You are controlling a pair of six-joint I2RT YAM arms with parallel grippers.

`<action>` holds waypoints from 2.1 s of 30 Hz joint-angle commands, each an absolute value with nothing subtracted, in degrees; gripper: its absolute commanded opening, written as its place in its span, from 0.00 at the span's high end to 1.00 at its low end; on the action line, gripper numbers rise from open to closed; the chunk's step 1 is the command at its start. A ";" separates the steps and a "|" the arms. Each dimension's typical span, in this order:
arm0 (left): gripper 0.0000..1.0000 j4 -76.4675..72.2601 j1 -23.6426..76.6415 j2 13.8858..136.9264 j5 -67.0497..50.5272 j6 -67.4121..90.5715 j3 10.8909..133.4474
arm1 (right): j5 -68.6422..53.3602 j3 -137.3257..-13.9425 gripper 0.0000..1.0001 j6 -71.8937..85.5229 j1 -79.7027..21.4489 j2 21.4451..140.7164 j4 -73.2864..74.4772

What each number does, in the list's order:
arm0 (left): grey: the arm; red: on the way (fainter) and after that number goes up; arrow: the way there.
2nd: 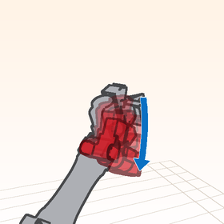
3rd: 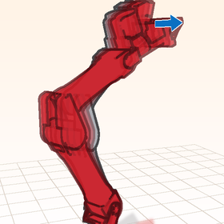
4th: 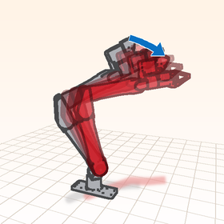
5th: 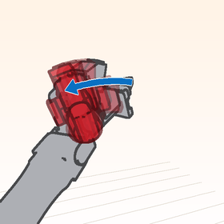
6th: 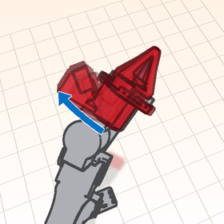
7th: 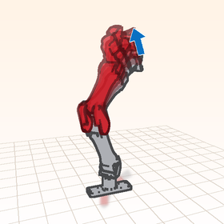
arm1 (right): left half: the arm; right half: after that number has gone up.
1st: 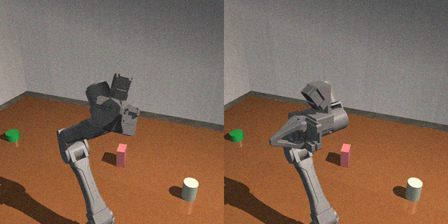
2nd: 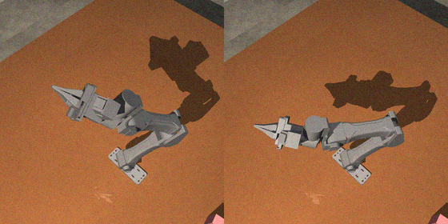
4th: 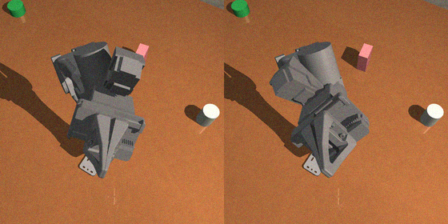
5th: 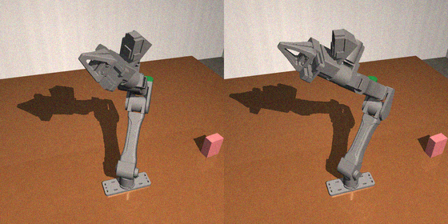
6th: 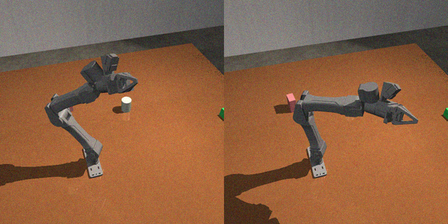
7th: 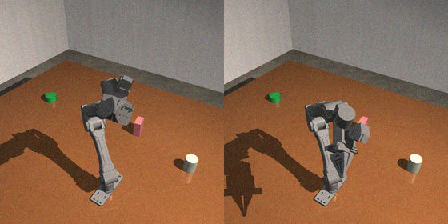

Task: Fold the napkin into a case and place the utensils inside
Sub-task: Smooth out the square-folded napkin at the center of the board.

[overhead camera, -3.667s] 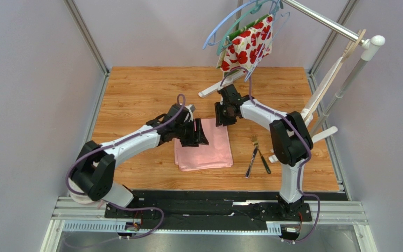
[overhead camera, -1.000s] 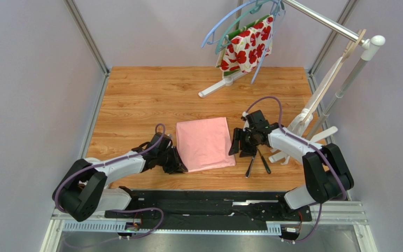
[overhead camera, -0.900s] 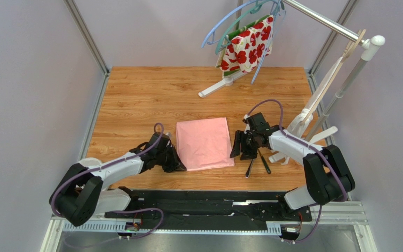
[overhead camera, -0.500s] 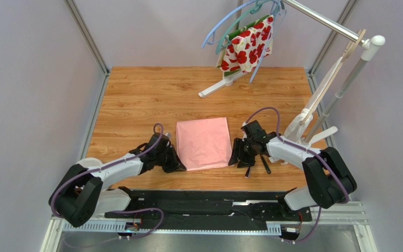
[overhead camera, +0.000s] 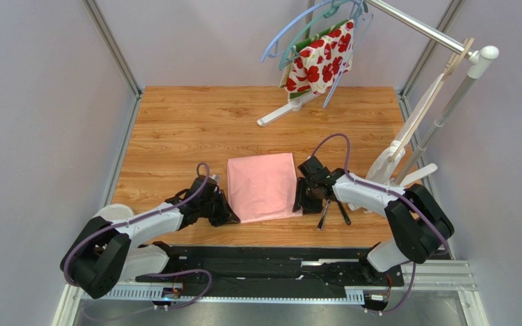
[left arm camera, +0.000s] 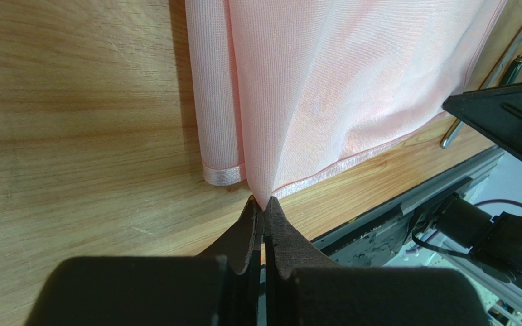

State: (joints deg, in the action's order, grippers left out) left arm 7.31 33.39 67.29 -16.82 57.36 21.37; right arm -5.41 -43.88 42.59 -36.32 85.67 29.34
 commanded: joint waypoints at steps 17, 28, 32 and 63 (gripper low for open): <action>1.00 2.73 33.57 66.62 -19.33 54.93 19.60 | 14.06 -44.65 0.84 53.88 -43.42 91.85 35.07; 1.00 12.28 33.57 59.25 -17.67 50.89 24.60 | 15.47 -47.36 1.00 48.96 -43.42 79.99 40.43; 1.00 17.31 33.49 55.47 -15.65 49.92 29.61 | 14.15 -50.36 1.00 45.97 -42.89 76.99 41.66; 1.00 16.80 15.56 90.18 -20.73 32.26 72.61 | 1.31 -96.34 1.00 22.85 -29.71 106.62 34.89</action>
